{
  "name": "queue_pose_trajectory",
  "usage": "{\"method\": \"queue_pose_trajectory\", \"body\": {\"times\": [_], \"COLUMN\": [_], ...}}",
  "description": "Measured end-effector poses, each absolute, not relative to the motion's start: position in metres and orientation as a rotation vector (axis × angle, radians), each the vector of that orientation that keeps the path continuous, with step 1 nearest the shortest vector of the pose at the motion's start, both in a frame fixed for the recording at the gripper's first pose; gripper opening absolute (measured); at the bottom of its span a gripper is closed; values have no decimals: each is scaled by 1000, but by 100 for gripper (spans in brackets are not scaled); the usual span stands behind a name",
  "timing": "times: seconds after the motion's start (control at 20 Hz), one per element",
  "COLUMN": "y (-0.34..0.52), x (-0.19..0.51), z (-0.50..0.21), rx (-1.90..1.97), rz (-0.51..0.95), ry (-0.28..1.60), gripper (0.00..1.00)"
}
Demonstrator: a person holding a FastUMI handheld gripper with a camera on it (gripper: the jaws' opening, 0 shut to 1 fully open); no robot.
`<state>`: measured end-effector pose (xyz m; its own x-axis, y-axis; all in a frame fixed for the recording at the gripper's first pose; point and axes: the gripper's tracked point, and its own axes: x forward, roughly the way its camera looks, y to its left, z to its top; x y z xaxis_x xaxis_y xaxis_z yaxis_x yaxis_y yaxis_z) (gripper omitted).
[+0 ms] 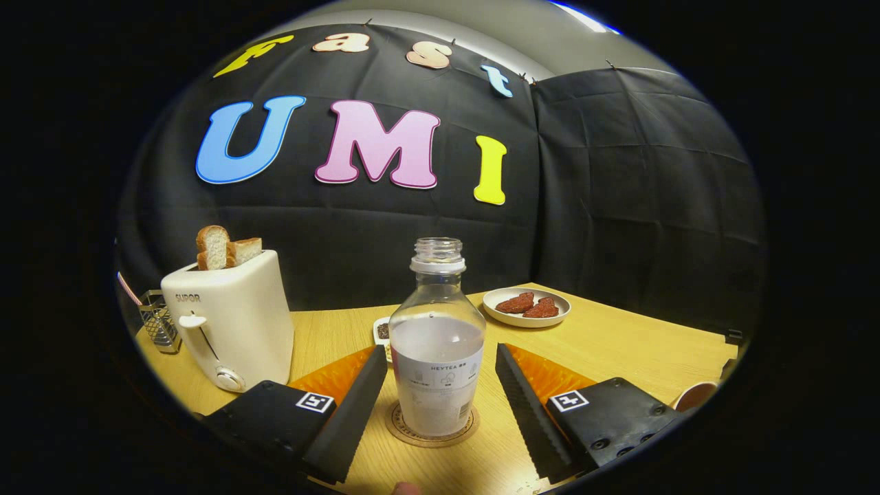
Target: Take the bottle from table, then pour the juice into the cup, finally place the bottle on the coaster
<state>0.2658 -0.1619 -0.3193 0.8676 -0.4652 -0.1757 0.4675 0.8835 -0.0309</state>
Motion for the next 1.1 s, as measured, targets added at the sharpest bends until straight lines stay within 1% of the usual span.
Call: {"method": "queue_pose_trajectory", "body": {"times": [0.3, 0.6, 1.1], "y": [-151, -133, -77], "x": [237, 206, 155], "z": [-305, -263, -194], "rx": [33, 58, -33], "rz": [-482, -429, -220], "ry": [186, 141, 107], "gripper": [98, 97, 97]}}
